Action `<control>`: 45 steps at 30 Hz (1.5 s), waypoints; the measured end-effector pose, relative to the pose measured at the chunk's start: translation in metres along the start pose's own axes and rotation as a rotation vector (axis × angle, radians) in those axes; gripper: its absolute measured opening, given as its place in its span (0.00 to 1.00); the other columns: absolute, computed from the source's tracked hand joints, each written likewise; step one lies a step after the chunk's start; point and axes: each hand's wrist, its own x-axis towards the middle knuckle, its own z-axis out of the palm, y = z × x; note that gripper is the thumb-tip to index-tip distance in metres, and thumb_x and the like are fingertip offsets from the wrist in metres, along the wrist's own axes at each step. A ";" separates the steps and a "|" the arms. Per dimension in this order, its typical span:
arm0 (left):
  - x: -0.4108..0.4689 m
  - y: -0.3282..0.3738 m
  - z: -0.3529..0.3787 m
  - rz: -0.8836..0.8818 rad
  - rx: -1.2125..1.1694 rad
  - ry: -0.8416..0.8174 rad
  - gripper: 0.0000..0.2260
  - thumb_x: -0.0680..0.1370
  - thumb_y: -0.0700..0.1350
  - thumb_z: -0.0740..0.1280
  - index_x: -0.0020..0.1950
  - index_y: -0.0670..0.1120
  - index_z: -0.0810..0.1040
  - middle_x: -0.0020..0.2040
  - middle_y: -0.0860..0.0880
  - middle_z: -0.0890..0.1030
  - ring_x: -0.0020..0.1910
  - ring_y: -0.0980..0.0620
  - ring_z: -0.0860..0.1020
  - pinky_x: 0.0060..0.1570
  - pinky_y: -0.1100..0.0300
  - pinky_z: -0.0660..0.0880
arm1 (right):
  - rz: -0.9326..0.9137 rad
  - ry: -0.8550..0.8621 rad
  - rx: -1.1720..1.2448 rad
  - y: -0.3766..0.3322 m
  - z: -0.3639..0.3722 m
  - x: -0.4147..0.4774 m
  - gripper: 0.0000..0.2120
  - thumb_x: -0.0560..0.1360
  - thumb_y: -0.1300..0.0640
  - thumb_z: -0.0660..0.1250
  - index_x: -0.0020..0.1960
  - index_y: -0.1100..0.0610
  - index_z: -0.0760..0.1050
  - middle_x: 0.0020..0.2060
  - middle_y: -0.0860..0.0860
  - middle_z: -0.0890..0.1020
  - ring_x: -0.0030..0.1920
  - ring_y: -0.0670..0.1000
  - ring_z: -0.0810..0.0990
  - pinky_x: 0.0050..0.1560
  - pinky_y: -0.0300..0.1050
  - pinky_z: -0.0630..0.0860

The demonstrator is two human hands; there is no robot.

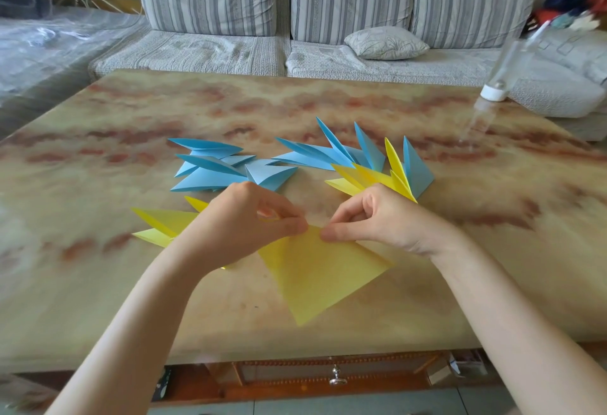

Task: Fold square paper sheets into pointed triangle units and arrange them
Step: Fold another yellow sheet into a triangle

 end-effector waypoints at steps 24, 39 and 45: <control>-0.003 -0.009 -0.017 -0.118 0.017 0.009 0.03 0.72 0.50 0.73 0.38 0.57 0.84 0.37 0.60 0.83 0.41 0.63 0.79 0.44 0.66 0.74 | 0.074 -0.051 -0.038 0.023 -0.025 -0.009 0.15 0.68 0.51 0.72 0.42 0.64 0.82 0.38 0.56 0.86 0.39 0.47 0.83 0.46 0.45 0.77; -0.003 -0.012 -0.022 -0.127 0.014 0.017 0.04 0.72 0.51 0.73 0.37 0.57 0.83 0.36 0.61 0.82 0.39 0.62 0.78 0.35 0.72 0.71 | 0.104 0.005 -0.195 0.017 -0.022 -0.010 0.19 0.71 0.45 0.69 0.30 0.58 0.76 0.33 0.55 0.85 0.27 0.40 0.74 0.34 0.32 0.68; -0.002 -0.012 -0.019 -0.130 0.009 0.020 0.03 0.72 0.51 0.72 0.38 0.56 0.83 0.35 0.63 0.81 0.38 0.61 0.77 0.33 0.74 0.69 | 0.030 0.214 -0.397 0.021 -0.024 -0.006 0.34 0.60 0.23 0.61 0.33 0.56 0.79 0.29 0.51 0.81 0.33 0.54 0.78 0.43 0.48 0.73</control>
